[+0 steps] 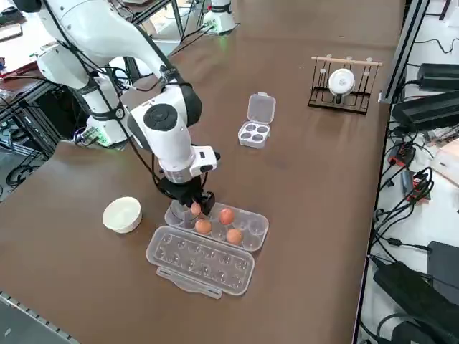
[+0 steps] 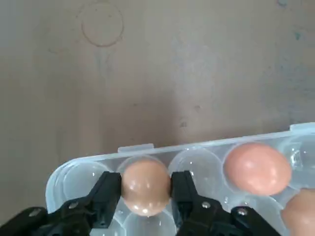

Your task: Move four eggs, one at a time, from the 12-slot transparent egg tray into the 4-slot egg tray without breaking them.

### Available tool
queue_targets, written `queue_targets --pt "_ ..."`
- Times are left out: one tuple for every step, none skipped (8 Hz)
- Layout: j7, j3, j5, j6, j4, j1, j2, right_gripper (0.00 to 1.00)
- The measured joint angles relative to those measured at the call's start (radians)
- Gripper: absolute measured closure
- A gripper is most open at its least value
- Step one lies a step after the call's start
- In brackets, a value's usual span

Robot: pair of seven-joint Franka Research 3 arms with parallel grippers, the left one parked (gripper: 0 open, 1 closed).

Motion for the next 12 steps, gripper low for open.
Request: queue_targets --pt "0.000 0.000 0.002 -0.021 0.004 0.000 -0.022 0.41" --pt "0.000 0.002 0.005 -0.060 0.009 0.001 -0.059 0.41" --pt "0.010 0.004 0.009 -0.116 0.016 0.003 -0.106 0.41" --pt "0.033 0.006 0.012 -0.177 0.022 0.006 -0.155 0.41" --pt "0.076 0.008 0.013 -0.233 0.025 0.013 -0.200 0.41" --pt "0.138 0.010 0.015 -0.281 0.025 0.030 -0.239 0.41" --pt "0.218 0.012 0.017 -0.323 0.024 0.059 -0.269 0.41" --pt "0.319 0.014 0.018 -0.357 0.022 0.099 -0.288 0.41" --pt "0.424 0.016 0.019 -0.376 0.019 0.146 -0.296 0.41" --pt "0.538 0.017 0.020 -0.381 0.016 0.203 -0.297 0.41" --pt "0.661 0.019 0.021 -0.381 0.012 0.267 -0.297 0.41" --pt "0.792 0.021 0.022 -0.381 0.008 0.332 -0.297 0.41"
